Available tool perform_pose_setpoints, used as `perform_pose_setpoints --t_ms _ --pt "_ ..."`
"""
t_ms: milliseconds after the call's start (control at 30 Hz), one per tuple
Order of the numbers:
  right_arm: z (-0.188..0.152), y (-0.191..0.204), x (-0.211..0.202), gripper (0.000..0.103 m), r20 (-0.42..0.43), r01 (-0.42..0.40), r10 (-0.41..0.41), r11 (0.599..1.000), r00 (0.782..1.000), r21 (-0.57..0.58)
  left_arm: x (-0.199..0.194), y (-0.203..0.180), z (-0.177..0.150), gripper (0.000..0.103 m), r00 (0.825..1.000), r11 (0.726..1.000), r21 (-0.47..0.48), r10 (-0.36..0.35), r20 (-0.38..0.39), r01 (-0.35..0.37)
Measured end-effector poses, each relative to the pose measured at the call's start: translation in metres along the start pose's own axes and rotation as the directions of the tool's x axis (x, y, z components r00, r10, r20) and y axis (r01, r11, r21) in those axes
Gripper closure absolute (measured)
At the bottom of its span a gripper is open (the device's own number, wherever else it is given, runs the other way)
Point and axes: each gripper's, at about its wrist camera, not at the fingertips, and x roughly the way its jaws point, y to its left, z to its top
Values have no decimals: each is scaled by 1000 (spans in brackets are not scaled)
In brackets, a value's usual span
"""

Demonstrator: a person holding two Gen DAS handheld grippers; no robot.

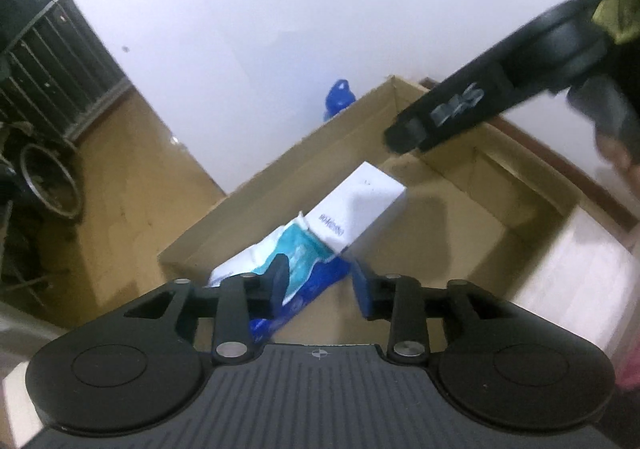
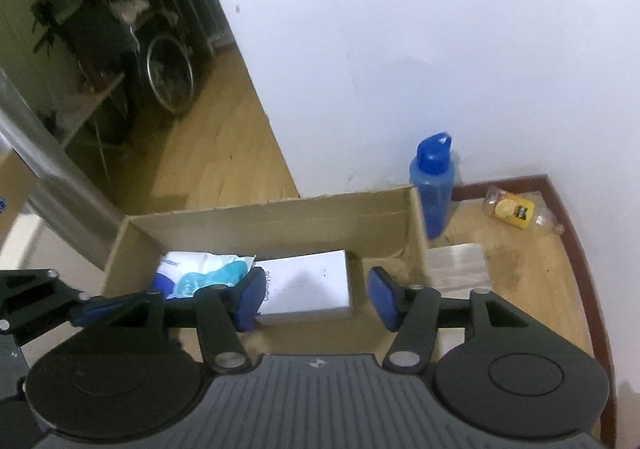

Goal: Organize objects
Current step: 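Lower the white box beside the wipes pack and open both grippers, then move the right tool to the yogurt cup with the green-logo lid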

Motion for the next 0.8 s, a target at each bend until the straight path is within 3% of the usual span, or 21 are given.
perform_pose_setpoints --t_ms 100,167,300,433,567,800 --pt "-11 -5 -28 41 16 -11 11 1000 1000 19 -25 6 -12 50 999 999 -17 32 24 -32" --pt "-26 -10 -47 41 40 -38 37 999 999 26 -40 -4 -14 46 998 999 -25 30 50 -29" --pt "-59 -10 -66 38 14 -83 84 996 996 -22 -57 -30 -34 42 996 999 -52 0 94 5" --pt "-96 -11 -80 38 -20 -121 120 991 993 -64 -101 -48 -61 42 995 996 -80 -22 100 30" --pt "-119 -16 -96 38 -18 -151 151 988 988 -40 -114 -62 -85 31 989 987 -152 -32 145 54" --pt "-150 -23 -93 38 -19 -178 178 984 984 24 -110 -84 -129 31 973 955 -276 -43 229 107"
